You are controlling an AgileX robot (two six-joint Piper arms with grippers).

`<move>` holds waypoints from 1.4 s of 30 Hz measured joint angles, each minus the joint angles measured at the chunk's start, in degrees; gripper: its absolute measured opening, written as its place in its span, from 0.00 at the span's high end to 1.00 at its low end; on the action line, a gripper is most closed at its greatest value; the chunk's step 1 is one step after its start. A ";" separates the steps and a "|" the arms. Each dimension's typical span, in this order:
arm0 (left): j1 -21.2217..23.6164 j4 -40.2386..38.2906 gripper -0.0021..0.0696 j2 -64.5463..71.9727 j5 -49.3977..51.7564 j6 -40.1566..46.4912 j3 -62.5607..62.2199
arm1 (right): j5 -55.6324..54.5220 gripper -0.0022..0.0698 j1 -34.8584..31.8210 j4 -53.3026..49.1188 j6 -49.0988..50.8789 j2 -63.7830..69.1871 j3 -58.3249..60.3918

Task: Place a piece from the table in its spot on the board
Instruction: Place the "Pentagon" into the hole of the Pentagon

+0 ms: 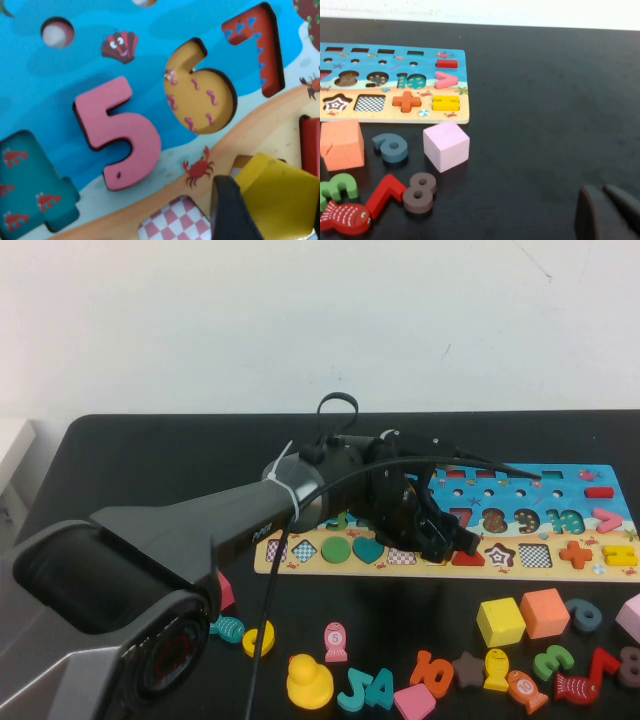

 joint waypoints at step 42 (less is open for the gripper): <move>-0.94 3.42 0.55 0.10 -0.09 -2.68 -0.74 | 0.00 0.94 0.00 0.00 0.00 0.00 0.00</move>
